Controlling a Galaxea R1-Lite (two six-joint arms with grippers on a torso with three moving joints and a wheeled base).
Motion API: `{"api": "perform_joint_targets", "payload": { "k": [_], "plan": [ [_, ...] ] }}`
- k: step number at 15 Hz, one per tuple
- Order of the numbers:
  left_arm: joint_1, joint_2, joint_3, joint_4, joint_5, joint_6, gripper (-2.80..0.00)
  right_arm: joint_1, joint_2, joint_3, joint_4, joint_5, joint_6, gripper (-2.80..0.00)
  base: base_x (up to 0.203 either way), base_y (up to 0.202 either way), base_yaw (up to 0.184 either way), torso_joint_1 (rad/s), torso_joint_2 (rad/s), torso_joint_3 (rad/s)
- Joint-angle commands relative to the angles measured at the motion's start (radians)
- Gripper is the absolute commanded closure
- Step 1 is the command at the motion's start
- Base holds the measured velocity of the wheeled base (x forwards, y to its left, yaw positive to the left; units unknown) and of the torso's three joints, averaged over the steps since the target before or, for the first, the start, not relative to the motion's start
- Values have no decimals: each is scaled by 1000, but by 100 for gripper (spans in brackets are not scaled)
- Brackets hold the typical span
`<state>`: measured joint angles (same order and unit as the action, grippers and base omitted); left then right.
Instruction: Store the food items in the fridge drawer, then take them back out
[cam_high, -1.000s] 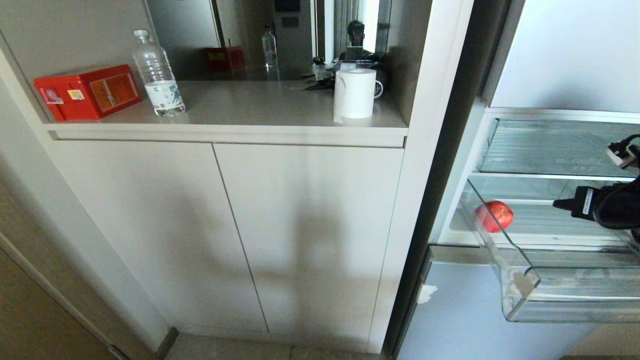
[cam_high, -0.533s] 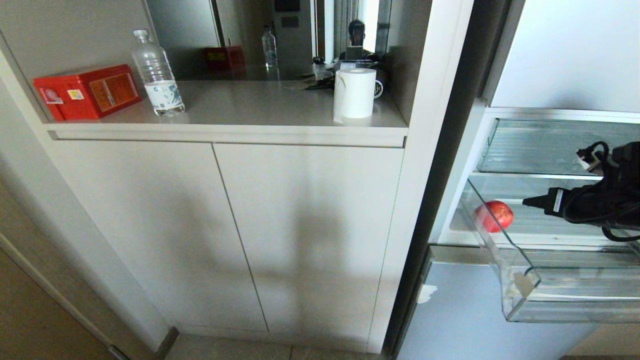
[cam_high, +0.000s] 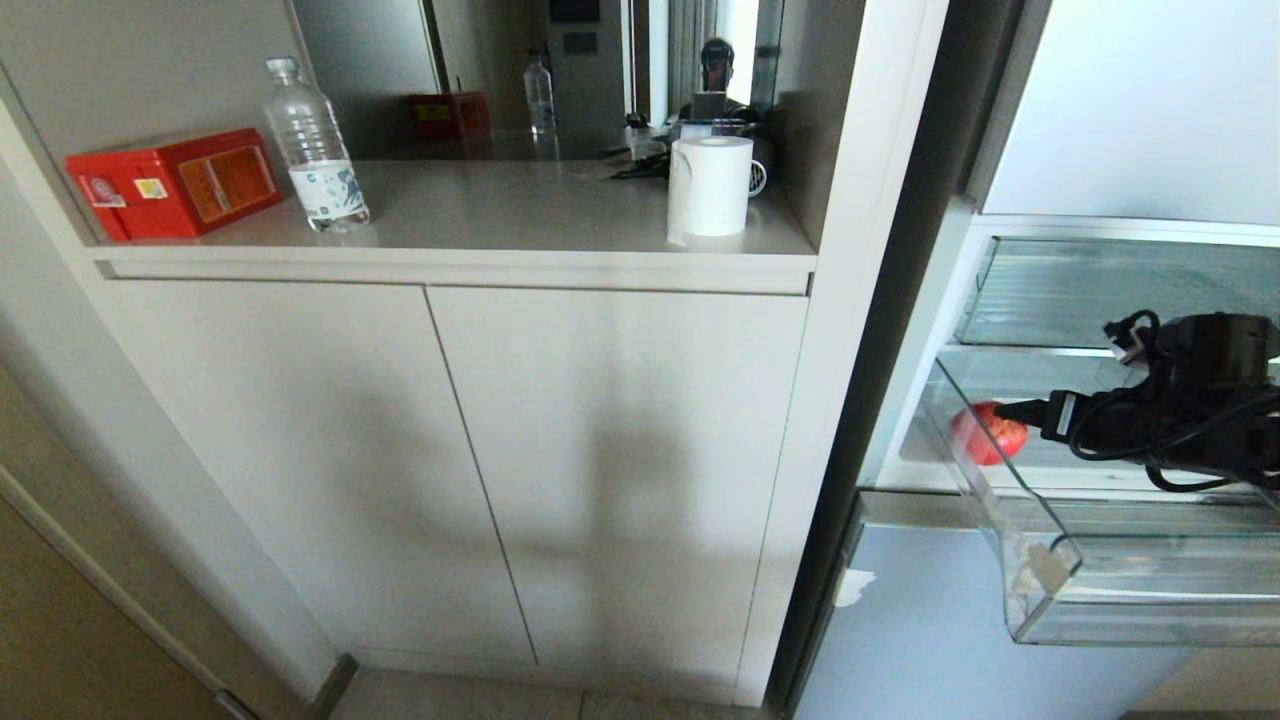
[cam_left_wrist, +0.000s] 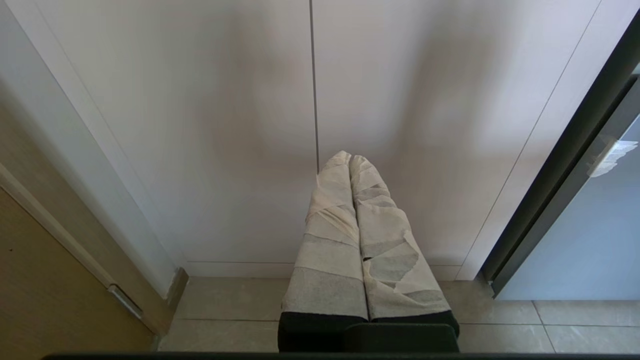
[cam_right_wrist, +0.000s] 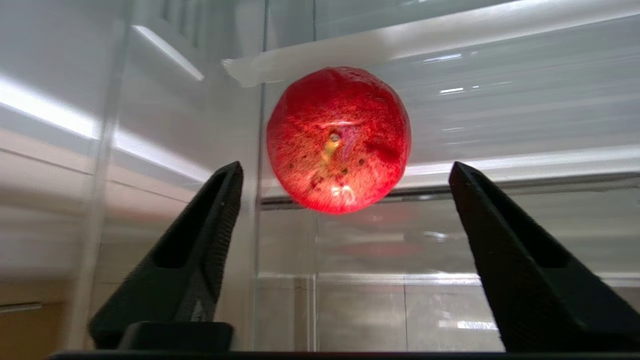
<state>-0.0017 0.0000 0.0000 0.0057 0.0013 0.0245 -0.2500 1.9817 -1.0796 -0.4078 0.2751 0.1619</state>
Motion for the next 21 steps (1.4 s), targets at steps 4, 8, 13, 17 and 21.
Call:
{"api": "perform_joint_targets", "payload": {
  "k": [4, 8, 13, 17, 21],
  "plan": [
    [0, 2, 0, 0, 0, 0, 0, 12, 130, -10, -152, -28, 11, -280, 0, 0, 0, 0, 0, 0],
    [0, 2, 0, 0, 0, 0, 0, 17, 173, -52, -175, -27, 46, -280, 0, 0, 0, 0, 0, 0],
    [0, 2, 0, 0, 0, 0, 0, 37, 174, -65, -175, -27, 67, -280, 0, 0, 0, 0, 0, 0],
    [0, 2, 0, 0, 0, 0, 0, 40, 172, -63, -175, -28, 67, -280, 0, 0, 0, 0, 0, 0],
    [0, 2, 0, 0, 0, 0, 0, 48, 174, -57, -174, -30, 67, -280, 0, 0, 0, 0, 0, 0]
  ]
}}
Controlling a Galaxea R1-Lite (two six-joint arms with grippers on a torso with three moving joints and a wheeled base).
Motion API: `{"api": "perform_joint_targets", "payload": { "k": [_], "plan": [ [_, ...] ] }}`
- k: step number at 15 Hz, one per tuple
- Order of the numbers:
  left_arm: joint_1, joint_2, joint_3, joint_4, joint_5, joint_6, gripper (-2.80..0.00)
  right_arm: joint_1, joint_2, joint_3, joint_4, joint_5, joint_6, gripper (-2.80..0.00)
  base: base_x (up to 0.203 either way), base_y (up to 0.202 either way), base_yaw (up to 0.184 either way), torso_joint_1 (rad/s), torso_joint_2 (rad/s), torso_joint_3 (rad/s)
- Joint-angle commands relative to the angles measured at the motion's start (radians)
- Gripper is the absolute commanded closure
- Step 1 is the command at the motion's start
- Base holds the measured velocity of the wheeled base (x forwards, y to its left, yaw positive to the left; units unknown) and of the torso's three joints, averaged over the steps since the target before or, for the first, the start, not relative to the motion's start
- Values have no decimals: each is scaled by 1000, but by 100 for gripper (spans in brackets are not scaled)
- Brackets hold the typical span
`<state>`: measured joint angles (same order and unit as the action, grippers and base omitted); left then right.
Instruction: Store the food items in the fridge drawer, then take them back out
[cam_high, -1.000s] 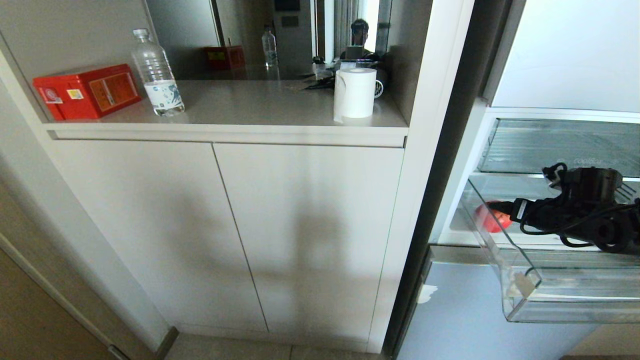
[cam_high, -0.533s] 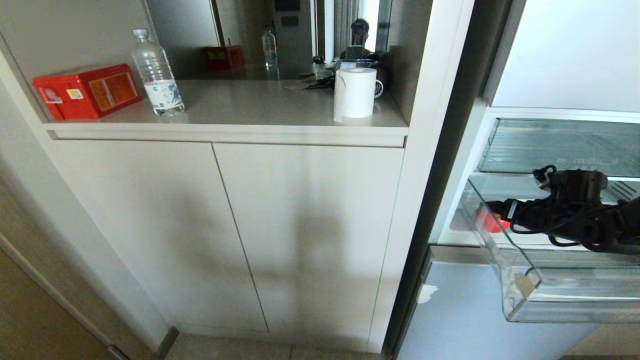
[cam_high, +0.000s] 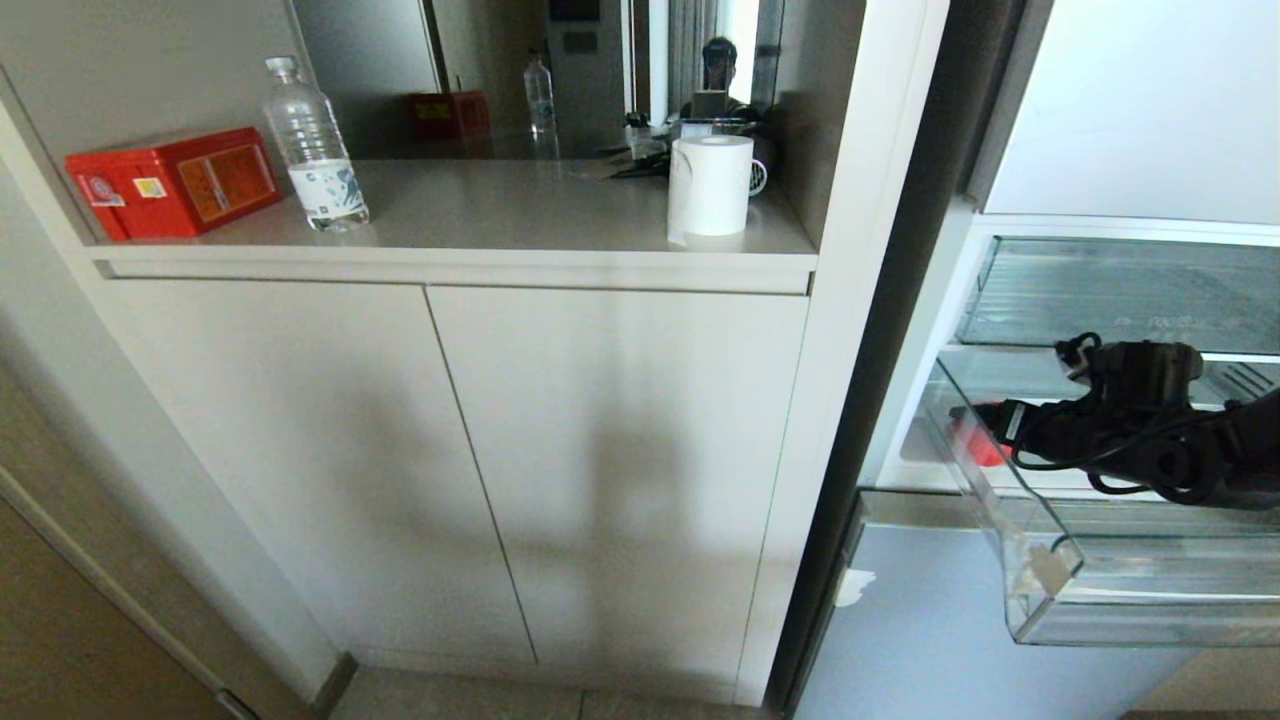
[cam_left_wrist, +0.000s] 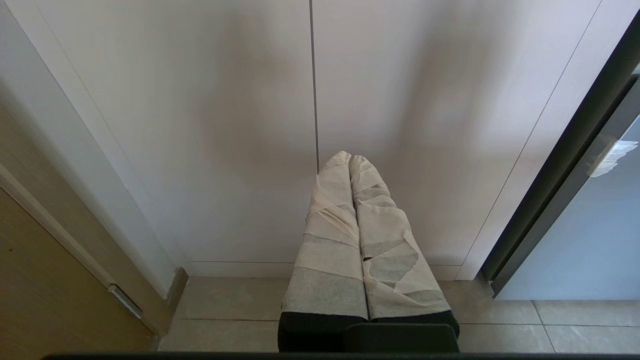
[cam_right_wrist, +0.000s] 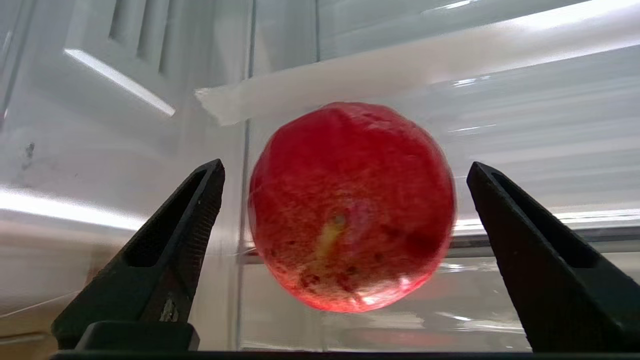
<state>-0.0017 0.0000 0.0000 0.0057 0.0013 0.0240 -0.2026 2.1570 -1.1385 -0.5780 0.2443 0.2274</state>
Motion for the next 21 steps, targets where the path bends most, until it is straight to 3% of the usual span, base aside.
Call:
{"api": "perform_joint_targets", "payload": {
  "k": [1, 12, 13, 21],
  "plan": [
    [0, 2, 0, 0, 0, 1, 0, 0, 1, 3, -3, 1, 1, -280, 0, 0, 0, 0, 0, 0],
    [0, 2, 0, 0, 0, 1, 0, 2, 20, 3, -5, 0, 0, -280, 0, 0, 0, 0, 0, 0],
    [0, 2, 0, 0, 0, 1, 0, 2, 20, 3, -5, 0, 0, 0, 0, 0, 0, 0, 0, 0],
    [0, 2, 0, 0, 0, 1, 0, 2, -67, 52, 0, -1, 6, 0, 0, 0, 0, 0, 0, 0]
  ]
}}
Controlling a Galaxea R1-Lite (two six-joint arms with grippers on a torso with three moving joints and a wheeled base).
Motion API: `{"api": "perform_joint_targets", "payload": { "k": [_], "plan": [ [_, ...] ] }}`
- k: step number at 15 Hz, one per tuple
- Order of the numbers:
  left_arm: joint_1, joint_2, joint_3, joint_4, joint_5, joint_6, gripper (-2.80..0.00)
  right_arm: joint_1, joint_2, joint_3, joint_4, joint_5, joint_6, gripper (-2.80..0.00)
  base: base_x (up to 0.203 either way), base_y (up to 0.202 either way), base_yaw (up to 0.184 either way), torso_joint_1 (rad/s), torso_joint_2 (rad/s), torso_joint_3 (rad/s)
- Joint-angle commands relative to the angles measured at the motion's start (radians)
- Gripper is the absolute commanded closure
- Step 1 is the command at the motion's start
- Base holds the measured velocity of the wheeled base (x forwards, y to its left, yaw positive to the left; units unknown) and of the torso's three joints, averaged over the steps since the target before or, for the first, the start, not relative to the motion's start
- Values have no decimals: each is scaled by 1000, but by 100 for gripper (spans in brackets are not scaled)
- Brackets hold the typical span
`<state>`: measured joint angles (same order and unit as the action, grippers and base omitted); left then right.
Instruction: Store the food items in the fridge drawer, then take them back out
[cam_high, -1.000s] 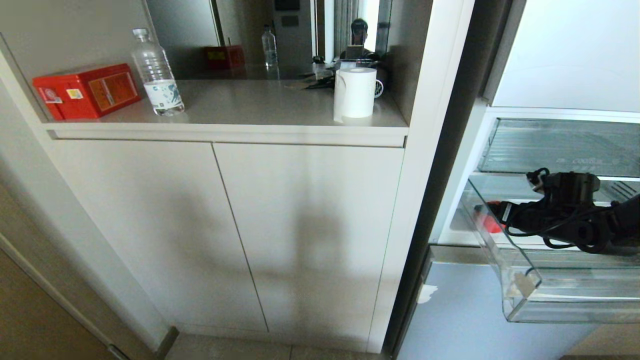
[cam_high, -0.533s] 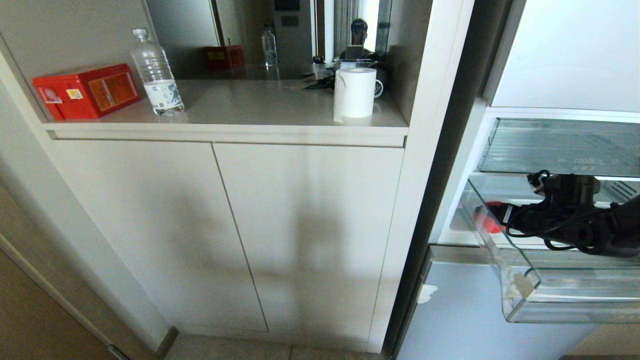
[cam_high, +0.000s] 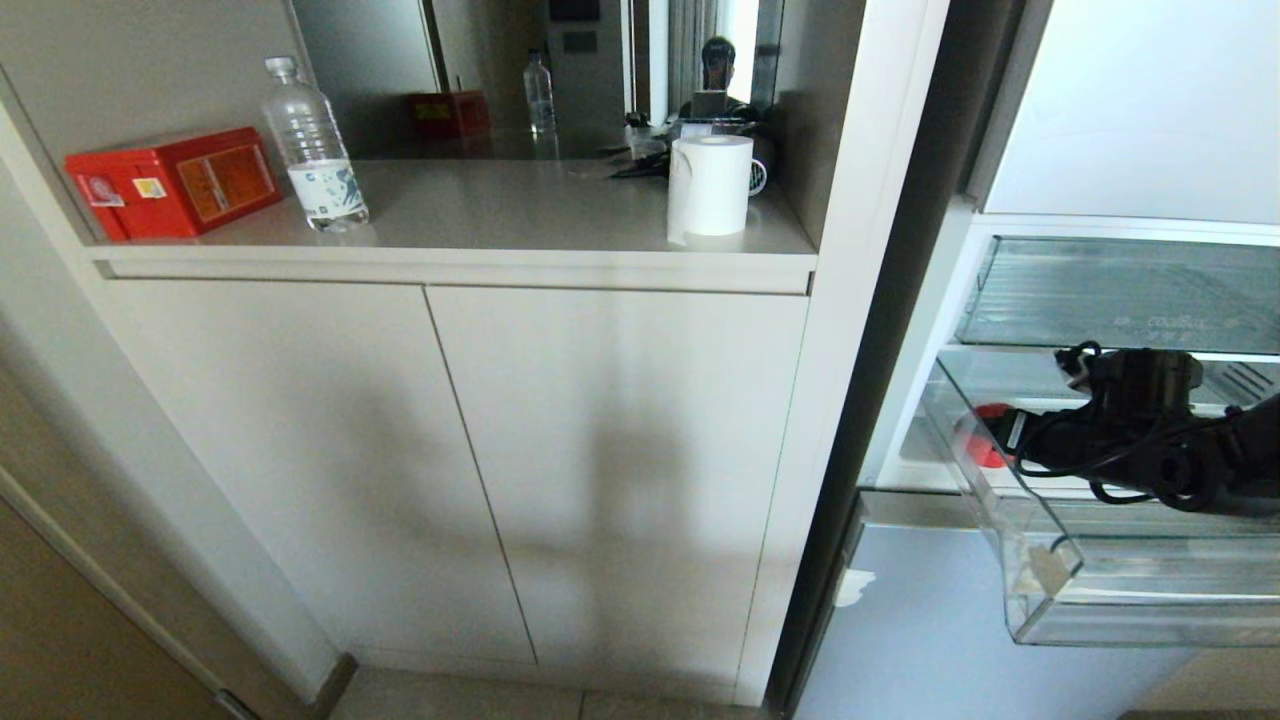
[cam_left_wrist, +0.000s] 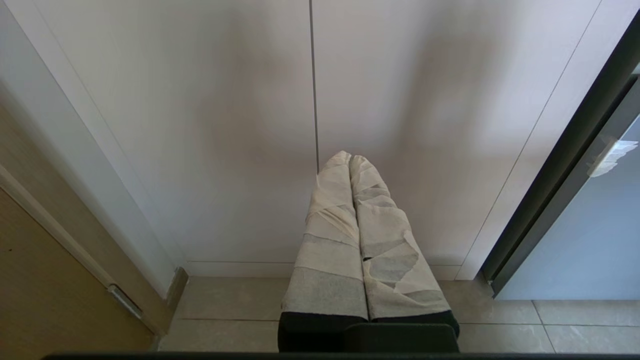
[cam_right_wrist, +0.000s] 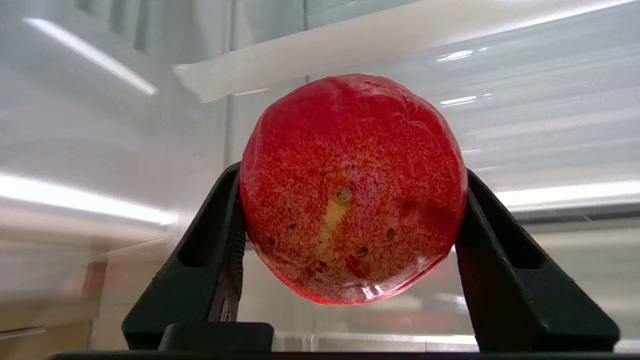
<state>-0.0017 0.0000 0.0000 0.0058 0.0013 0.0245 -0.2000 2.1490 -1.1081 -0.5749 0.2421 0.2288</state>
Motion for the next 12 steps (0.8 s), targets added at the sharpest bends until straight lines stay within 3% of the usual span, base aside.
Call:
{"api": "perform_joint_targets", "payload": {
  "k": [1, 7, 12],
  "plan": [
    [0, 2, 0, 0, 0, 0, 0, -1, -96, 41, 0, -2, 11, 0, 0, 0, 0, 0, 0, 0],
    [0, 2, 0, 0, 0, 0, 0, -5, -362, 241, 41, -43, 34, 0, 0, 0, 0, 0, 0, 0],
    [0, 2, 0, 0, 0, 0, 0, -7, -579, 375, 46, -307, 23, 0, 0, 0, 0, 0, 0, 0]
  ]
}}
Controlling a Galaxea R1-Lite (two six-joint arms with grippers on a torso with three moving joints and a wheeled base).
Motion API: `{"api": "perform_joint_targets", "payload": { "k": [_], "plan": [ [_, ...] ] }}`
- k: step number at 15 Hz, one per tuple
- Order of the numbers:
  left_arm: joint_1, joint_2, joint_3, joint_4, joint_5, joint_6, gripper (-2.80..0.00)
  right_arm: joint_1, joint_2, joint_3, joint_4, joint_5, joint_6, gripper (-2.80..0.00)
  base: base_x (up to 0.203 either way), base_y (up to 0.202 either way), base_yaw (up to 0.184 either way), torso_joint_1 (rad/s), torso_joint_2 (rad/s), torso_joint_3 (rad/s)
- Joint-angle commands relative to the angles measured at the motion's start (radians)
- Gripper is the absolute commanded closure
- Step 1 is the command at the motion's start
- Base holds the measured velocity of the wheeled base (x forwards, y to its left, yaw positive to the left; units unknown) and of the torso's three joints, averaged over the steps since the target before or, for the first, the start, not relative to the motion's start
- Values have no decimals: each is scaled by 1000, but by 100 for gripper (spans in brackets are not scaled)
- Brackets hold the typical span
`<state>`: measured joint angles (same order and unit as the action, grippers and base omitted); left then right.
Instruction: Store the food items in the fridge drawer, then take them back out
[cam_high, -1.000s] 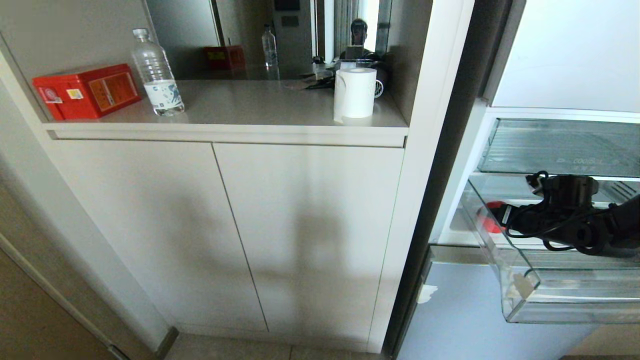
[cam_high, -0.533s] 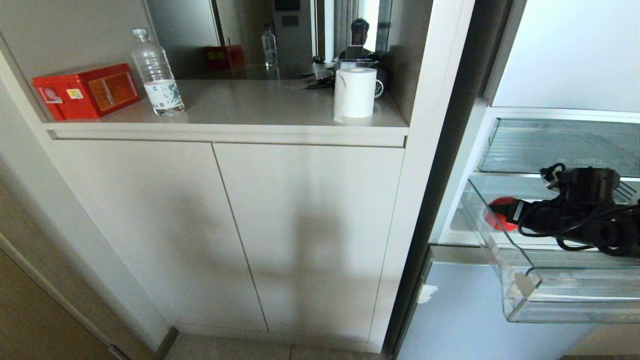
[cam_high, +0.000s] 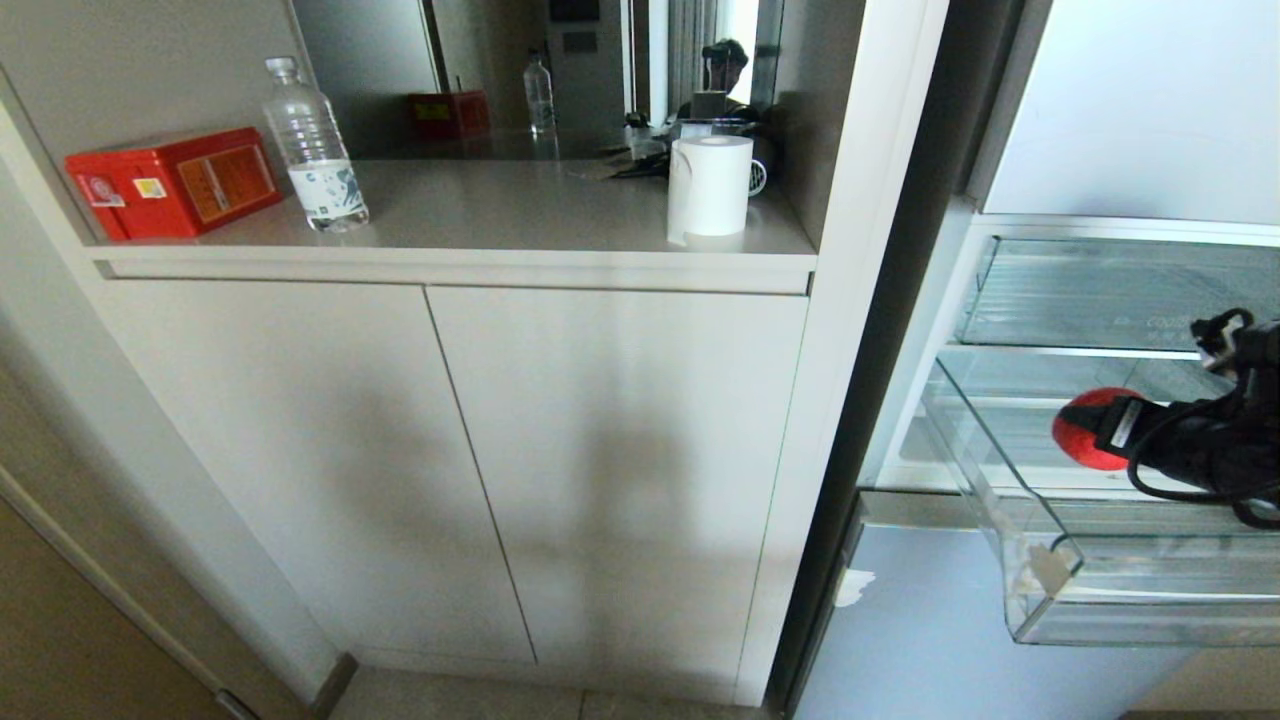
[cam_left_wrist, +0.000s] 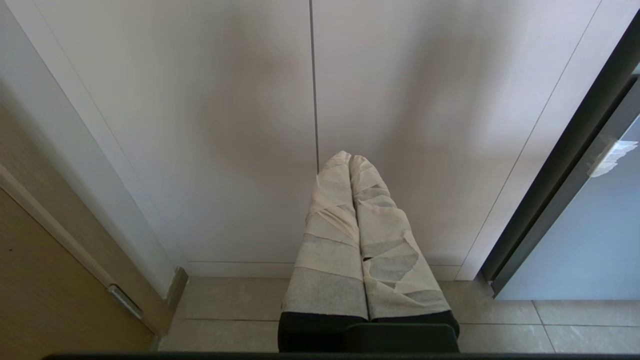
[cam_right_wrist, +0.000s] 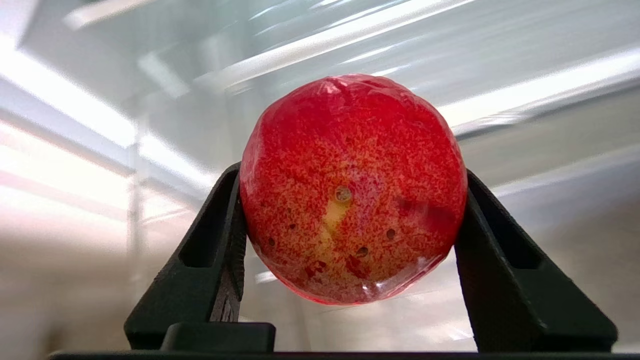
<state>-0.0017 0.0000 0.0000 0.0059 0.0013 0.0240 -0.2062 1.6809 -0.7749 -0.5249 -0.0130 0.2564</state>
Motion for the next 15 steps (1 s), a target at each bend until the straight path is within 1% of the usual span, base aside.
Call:
{"api": "perform_joint_targets", "payload": {
  "k": [1, 4, 5, 9, 11, 14, 15],
  "plan": [
    [0, 2, 0, 0, 0, 1, 0, -6, -167, 74, -3, -71, -27, 0, 0, 0, 0, 0, 0, 0],
    [0, 2, 0, 0, 0, 1, 0, -66, -309, 167, -8, -112, -145, 0, 0, 0, 0, 0, 0, 0],
    [0, 2, 0, 0, 0, 1, 0, -91, -363, 184, -8, -124, -171, 0, 0, 0, 0, 0, 0, 0],
    [0, 2, 0, 0, 0, 1, 0, -194, -573, 300, -3, -135, -298, 0, 0, 0, 0, 0, 0, 0],
    [0, 2, 0, 0, 0, -1, 0, -211, -618, 344, -2, -130, -321, 0, 0, 0, 0, 0, 0, 0],
    [0, 2, 0, 0, 0, 1, 0, -213, -655, 365, -1, -129, -322, 0, 0, 0, 0, 0, 0, 0],
    [0, 2, 0, 0, 0, 1, 0, -213, -661, 368, -1, -130, -322, 0, 0, -3, -107, 3, -1, 3]
  ]
}}
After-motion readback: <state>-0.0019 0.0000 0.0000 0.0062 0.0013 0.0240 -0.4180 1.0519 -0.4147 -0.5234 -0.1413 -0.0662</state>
